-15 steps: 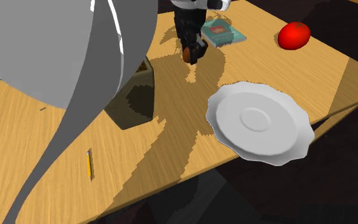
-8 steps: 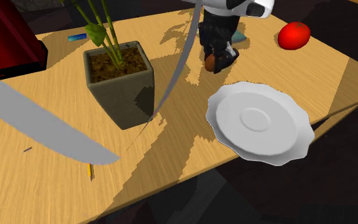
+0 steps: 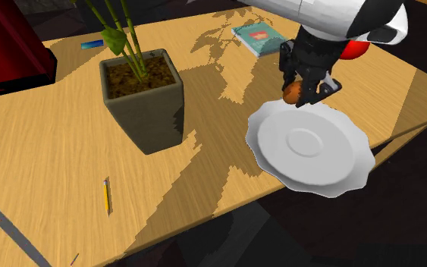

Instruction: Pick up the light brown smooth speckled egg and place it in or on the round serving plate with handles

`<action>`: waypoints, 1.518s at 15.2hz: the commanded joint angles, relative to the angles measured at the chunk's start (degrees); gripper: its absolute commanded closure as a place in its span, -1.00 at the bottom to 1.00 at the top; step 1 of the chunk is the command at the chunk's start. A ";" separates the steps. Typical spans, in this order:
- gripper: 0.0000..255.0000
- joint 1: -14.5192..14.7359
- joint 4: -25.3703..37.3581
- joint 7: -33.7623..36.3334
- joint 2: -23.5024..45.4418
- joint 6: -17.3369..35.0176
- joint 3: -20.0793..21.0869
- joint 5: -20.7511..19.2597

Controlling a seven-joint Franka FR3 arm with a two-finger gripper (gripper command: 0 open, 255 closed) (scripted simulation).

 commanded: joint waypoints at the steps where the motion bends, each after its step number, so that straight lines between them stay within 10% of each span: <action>1: 1.00 -1.66 0.12 -2.78 -0.09 -0.36 -0.90 0.75; 23: 1.00 -4.33 -9.48 -7.60 0.37 9.35 -2.47 1.85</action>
